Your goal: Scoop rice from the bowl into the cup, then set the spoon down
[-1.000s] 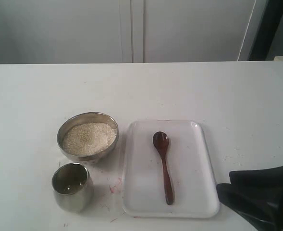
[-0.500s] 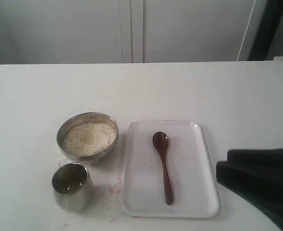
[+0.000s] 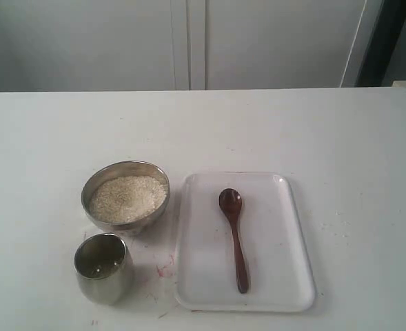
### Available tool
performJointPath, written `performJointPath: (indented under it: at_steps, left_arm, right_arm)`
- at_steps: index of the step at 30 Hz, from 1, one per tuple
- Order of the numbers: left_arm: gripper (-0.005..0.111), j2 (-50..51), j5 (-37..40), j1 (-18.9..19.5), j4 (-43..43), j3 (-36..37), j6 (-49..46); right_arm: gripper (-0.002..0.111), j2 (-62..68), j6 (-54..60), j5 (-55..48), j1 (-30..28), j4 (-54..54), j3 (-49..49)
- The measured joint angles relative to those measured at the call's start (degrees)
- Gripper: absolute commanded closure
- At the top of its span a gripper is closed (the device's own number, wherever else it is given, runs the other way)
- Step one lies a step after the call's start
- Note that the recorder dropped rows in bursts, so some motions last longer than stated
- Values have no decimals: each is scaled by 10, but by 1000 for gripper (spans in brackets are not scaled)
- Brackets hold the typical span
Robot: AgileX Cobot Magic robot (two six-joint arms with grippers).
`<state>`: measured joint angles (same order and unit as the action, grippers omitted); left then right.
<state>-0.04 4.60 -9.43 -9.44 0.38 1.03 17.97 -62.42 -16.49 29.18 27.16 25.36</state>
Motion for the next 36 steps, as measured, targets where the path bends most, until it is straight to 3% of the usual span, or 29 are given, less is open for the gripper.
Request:
performJointPath:
  at_steps: [6,10,27,29,36]
  left_arm:
    - [92,0,0,0,0,0,0]
    - [92,0,0,0,0,0,0]
    - [92,0,0,0,0,0,0]
    - [92,0,0,0,0,0,0]
    - [92,0,0,0,0,0,0]
  right_arm:
    - [81,-82,0,-1,-122,-72,-60]
    - [81,-108,0,-1,-172,-78,-88]
    - [81,-113,15,-2,-182,-74,-136]
    - [81,-113,59,-2,-182,-74,-136]
    - [81,-113,491,4,-182,-177,-143]
